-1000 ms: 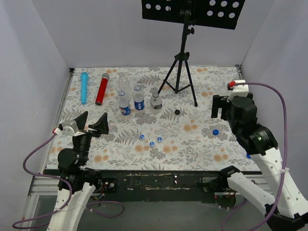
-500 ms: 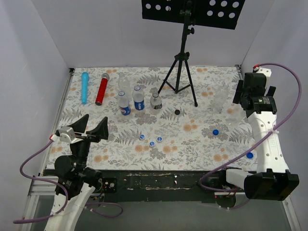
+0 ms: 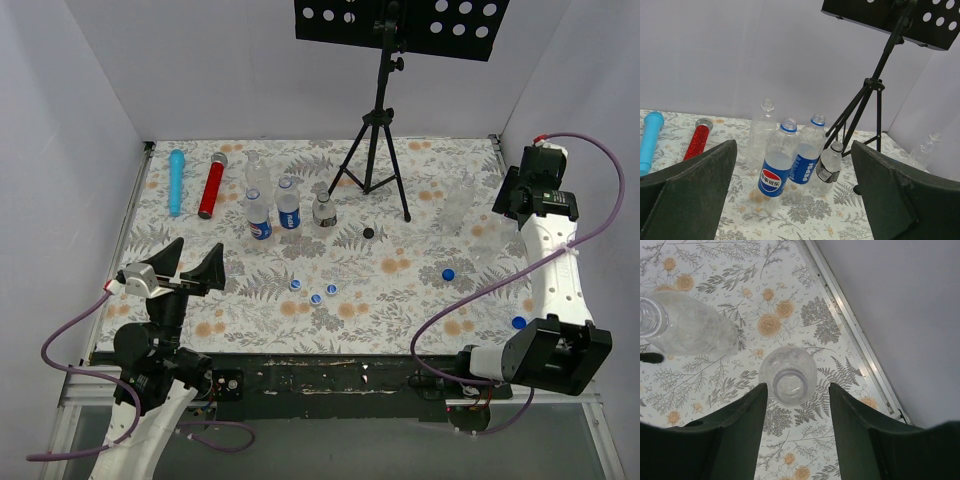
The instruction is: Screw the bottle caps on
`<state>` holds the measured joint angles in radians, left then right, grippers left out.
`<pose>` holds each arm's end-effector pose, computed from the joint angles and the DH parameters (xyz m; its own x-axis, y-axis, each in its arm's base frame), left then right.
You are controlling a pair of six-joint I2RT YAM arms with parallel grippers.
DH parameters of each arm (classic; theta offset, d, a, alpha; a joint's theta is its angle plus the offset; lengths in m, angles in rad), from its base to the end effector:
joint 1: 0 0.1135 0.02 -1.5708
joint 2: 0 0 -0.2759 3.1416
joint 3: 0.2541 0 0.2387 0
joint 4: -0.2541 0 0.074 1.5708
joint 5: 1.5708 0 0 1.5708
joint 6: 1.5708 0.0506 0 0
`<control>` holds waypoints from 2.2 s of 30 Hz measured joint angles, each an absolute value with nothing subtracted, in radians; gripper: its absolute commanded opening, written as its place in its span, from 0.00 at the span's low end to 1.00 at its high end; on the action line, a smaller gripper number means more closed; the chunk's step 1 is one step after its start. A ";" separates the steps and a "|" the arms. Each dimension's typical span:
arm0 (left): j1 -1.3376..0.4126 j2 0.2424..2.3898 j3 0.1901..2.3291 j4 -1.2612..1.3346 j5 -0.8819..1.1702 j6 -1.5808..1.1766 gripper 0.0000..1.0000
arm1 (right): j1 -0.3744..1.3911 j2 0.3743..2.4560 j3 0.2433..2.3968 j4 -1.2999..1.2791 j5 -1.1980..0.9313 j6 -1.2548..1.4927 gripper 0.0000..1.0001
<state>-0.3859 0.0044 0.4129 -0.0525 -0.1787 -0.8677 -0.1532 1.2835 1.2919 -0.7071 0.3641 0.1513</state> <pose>0.0482 -0.0099 0.3047 0.0440 -0.8281 -0.5588 0.3860 0.5300 -0.7551 0.2594 -0.0583 0.3620 -0.5663 0.2300 -0.7915 0.5032 0.8570 -0.1110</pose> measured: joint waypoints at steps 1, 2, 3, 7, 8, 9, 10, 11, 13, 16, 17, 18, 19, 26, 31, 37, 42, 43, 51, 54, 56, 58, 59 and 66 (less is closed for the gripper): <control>-0.386 0.004 0.412 -0.052 -0.179 -0.867 0.98 | -0.156 1.290 1.291 -0.702 0.352 0.152 0.59; -0.386 0.004 0.411 -0.052 -0.178 -0.867 0.98 | -0.159 1.296 1.290 -0.696 0.339 0.152 0.57; -0.387 0.004 0.411 -0.052 -0.178 -0.866 0.98 | -0.163 1.305 1.286 -0.686 0.324 0.151 0.55; -0.387 0.004 0.406 -0.052 -0.174 -0.860 0.98 | -0.170 1.336 1.275 -0.677 0.287 0.151 0.40; -0.387 0.004 0.405 -0.052 -0.172 -0.859 0.98 | -0.171 1.340 1.270 -0.674 0.282 0.150 0.36; -0.387 0.004 0.405 -0.052 -0.170 -0.859 0.98 | -0.171 1.340 1.265 -0.668 0.281 0.149 0.31; -0.387 0.005 0.405 -0.052 -0.168 -0.858 0.98 | -0.171 1.340 1.265 -0.663 0.279 0.150 0.25; -0.387 0.005 0.405 -0.051 -0.165 -0.856 0.98 | -0.173 1.340 1.264 -0.661 0.277 0.151 0.20; -0.387 0.011 0.405 -0.051 -0.155 -0.856 0.98 | -0.173 1.338 1.261 -0.653 0.275 0.149 0.14; -0.387 0.027 0.403 -0.038 -0.120 -0.856 0.98 | -0.174 1.320 1.246 -0.646 0.258 0.150 0.08; -0.387 0.035 0.402 -0.029 -0.096 -0.856 0.98 | -0.170 1.309 1.239 -0.648 0.247 0.150 0.07; -0.387 0.047 0.402 -0.018 -0.068 -0.855 0.98 | -0.165 1.293 1.232 -0.649 0.239 0.149 0.06; -0.387 0.064 0.402 -0.005 -0.034 -0.853 0.98 | -0.157 1.279 1.227 -0.651 0.234 0.146 0.05; -0.387 0.294 0.429 0.035 0.228 -0.830 0.98 | 0.047 1.120 1.213 -0.654 0.170 0.094 0.01; -0.387 0.500 0.508 0.030 0.451 -0.794 0.98 | 0.207 1.016 1.213 -0.656 0.003 0.045 0.01; -0.392 0.672 0.594 0.041 0.707 -0.735 0.98 | 0.417 0.939 1.174 -0.646 -0.196 0.021 0.01; -0.427 0.709 0.591 0.081 0.817 -0.702 0.98 | 0.644 0.942 1.124 -0.581 -0.287 -0.001 0.01; -0.431 0.705 0.584 0.098 0.834 -0.700 0.98 | 0.690 0.946 1.113 -0.559 -0.297 -0.003 0.01; -0.438 0.642 0.434 0.223 0.945 -0.711 0.98 | 0.922 1.048 1.095 -0.423 -0.355 -0.031 0.01; -0.438 0.646 0.430 0.252 0.982 -0.731 0.98 | 0.951 1.071 1.095 -0.384 -0.382 -0.038 0.01; -0.438 0.653 0.430 0.274 1.007 -0.746 0.98 | 0.964 1.081 1.095 -0.357 -0.398 -0.041 0.01; -0.438 0.663 0.430 0.297 1.033 -0.767 0.98 | 0.976 1.090 1.095 -0.331 -0.408 -0.046 0.01; -0.438 0.673 0.430 0.311 1.048 -0.784 0.98 | 0.979 1.092 1.095 -0.322 -0.412 -0.049 0.01; -0.438 0.728 0.430 0.348 1.090 -0.845 0.98 | 0.999 1.110 1.095 -0.267 -0.439 -0.060 0.01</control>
<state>-0.4381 0.7277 0.4305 0.3481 1.0904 -0.8452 0.9989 1.1099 1.0946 -0.2668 -0.4389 -0.0601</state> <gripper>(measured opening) 0.981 0.359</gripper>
